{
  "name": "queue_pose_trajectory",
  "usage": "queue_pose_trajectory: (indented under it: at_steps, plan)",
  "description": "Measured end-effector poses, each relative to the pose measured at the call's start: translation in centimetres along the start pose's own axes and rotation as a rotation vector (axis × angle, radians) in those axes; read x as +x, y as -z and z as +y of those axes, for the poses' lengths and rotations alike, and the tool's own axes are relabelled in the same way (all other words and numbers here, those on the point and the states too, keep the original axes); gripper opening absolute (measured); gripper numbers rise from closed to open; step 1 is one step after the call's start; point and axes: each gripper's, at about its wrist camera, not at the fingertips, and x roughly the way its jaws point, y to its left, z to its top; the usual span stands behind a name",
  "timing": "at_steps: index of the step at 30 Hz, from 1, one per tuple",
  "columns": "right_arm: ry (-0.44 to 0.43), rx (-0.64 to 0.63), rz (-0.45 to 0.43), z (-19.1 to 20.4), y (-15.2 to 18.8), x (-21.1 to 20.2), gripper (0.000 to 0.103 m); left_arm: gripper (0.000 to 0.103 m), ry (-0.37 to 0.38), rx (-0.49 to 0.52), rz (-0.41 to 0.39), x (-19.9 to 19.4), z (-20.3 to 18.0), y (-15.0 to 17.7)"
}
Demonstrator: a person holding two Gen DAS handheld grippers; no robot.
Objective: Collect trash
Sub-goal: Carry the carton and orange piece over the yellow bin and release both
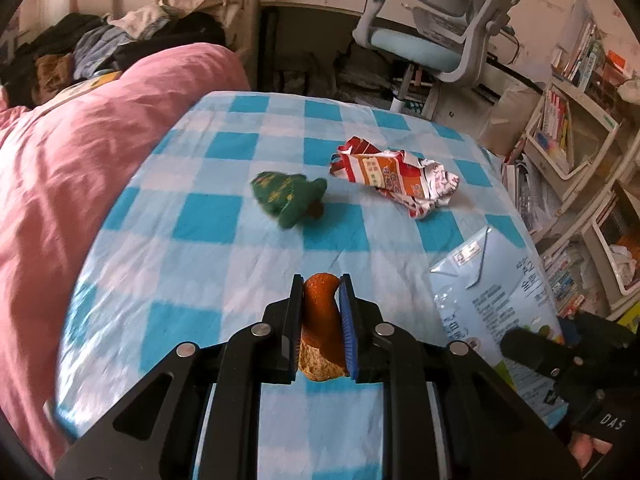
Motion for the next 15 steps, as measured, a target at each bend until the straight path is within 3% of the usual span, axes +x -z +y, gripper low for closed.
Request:
queue_pose_trajectory:
  at_steps: [15]
  plan:
    - [-0.102, 0.038, 0.061, 4.3, 7.8, -2.0, 0.033, 0.017, -0.055, 0.013, 0.026, -6.8, 1.2, 8.2]
